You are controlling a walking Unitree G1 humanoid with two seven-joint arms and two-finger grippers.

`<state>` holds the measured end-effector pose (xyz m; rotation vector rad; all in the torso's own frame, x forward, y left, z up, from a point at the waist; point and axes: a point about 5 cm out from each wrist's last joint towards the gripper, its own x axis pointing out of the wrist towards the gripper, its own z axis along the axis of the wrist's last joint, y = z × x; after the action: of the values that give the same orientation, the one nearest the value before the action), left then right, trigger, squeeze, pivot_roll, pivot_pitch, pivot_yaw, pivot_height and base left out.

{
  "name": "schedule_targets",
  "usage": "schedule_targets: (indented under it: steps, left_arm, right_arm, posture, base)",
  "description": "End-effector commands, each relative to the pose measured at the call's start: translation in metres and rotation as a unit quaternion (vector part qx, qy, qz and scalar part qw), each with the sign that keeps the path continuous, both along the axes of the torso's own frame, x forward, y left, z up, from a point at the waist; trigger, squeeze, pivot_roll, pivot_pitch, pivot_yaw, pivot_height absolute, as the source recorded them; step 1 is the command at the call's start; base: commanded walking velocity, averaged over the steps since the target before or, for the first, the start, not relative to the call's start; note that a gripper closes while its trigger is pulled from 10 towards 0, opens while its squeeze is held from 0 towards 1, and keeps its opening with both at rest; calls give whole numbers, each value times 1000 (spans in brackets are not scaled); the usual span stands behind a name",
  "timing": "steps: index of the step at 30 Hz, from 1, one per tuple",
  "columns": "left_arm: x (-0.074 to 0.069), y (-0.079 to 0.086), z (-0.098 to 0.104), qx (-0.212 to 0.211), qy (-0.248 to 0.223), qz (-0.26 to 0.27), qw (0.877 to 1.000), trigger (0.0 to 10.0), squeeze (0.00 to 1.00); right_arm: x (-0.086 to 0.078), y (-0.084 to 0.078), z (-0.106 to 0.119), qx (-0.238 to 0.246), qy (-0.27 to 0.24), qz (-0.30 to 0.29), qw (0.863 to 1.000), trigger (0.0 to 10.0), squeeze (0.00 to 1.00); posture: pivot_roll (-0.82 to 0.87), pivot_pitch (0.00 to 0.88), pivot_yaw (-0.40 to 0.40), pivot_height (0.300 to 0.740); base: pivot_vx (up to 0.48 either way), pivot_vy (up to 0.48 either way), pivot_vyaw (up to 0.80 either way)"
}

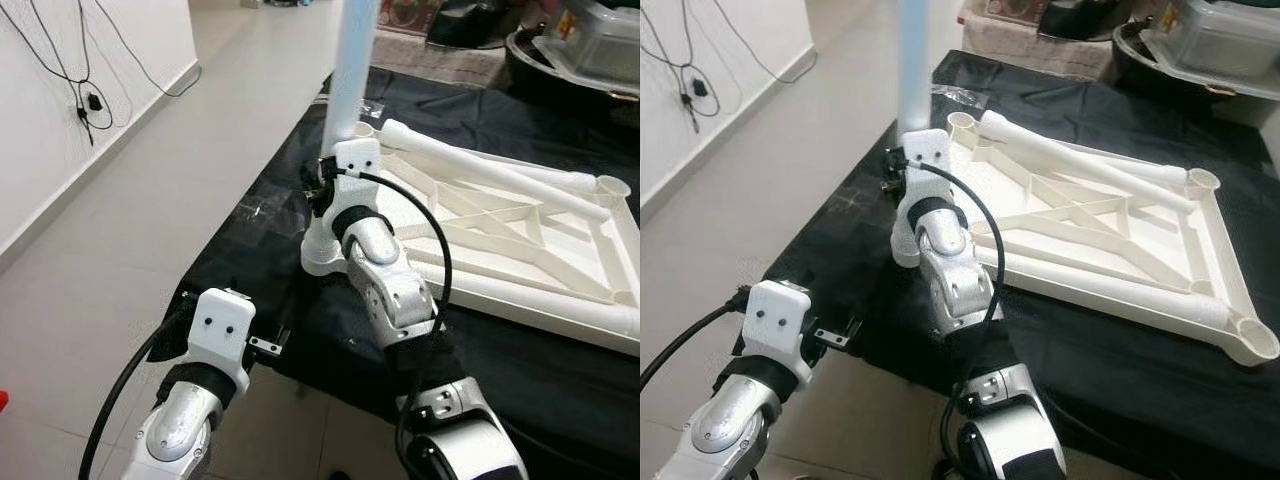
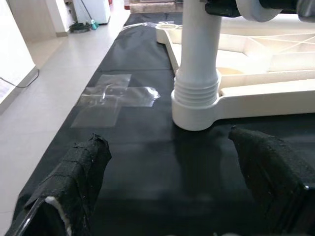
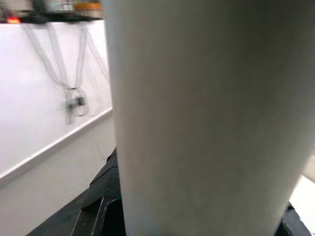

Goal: Building children table

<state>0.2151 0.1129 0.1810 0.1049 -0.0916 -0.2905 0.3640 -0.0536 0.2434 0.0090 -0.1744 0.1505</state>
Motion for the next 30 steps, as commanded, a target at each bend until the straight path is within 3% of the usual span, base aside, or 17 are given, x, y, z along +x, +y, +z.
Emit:
schedule_targets:
  steps: [1, 6, 9, 11, 12, 14, 15, 16, 17, 19, 21, 23, 25, 30]
  left_arm:
    - [0, 0, -5, 3, 9, 0, 1000, 10000, 0]
    - [-1, 0, -4, 3, 10, -1, 1000, 10000, 0]
    - [-1, 0, -4, 3, 9, 0, 1000, 10000, 0]
    - [0, 1, -4, 3, 8, 1, 1000, 10000, 0]
    - [0, 1, -4, 3, 8, 1, 1000, 10000, 0]
    - [0, 1, -3, 3, 7, 2, 1000, 10000, 0]
    - [0, 1, -3, 3, 7, 2, 1000, 10000, 0]
    - [1, 2, -3, 4, 6, 2, 1000, 10000, 0]
    - [1, 2, -3, 4, 6, 2, 1000, 10000, 0]
    - [2, 2, -3, 4, 5, 0, 1000, 10000, 0]
    - [2, 2, -3, 4, 5, 0, 1000, 10000, 0]
    - [2, 1, -3, 5, 4, -1, 1000, 10000, 0]
    - [3, 0, -3, 5, 3, -3, 1000, 10000, 0]
    - [4, 0, -2, 7, 2, -7, 1000, 10000, 0]
  right_arm:
    - [0, -23, -37, -20, 67, -86, 994, 10000, 0]
    - [2, -19, -37, -8, 72, -83, 994, 10000, 0]
    - [3, -25, -42, 0, 89, -109, 990, 10000, 0]
    - [2, -36, -45, 3, 97, -172, 980, 10000, 0]
    - [2, -36, -45, 3, 97, -172, 980, 10000, 0]
    - [2, -48, -47, 19, 103, -245, 964, 10000, 0]
    - [2, -48, -47, 19, 103, -245, 964, 10000, 0]
    - [2, -56, -45, 39, 105, -291, 950, 10000, 0]
    - [2, -56, -45, 39, 105, -291, 950, 10000, 0]
    - [2, -67, -40, 71, 106, -365, 922, 10000, 0]
    - [2, -67, -40, 71, 106, -365, 922, 10000, 0]
    - [0, -68, -36, 99, 104, -399, 906, 10000, 0]
    - [-1, -64, -35, 112, 108, -403, 902, 10000, 0]
    - [-6, -46, -31, 119, 115, -397, 903, 10000, 0]
  posture:
    - [155, 213, -125, 740]
    - [157, 211, -126, 740]
    - [157, 211, -126, 740]
    - [157, 211, -126, 740]
    - [157, 211, -126, 740]
    - [159, 206, -128, 740]
    - [159, 206, -128, 740]
    - [162, 200, -127, 740]
    - [162, 200, -127, 740]
    - [164, 194, -120, 740]
    - [164, 194, -120, 740]
    - [169, 189, -119, 740]
    - [169, 189, -119, 740]
    - [178, 178, -113, 740]
  base:
    - [0, 0, 0]
    - [0, 0, 0]
    - [0, 0, 0]
    - [0, 0, 0]
    - [0, 0, 0]
    - [0, 0, 0]
    - [0, 0, 0]
    - [0, 0, 0]
    - [0, 0, 0]
    - [0, 0, 0]
    - [0, 0, 0]
    - [0, 0, 0]
    - [0, 0, 0]
    - [0, 0, 0]
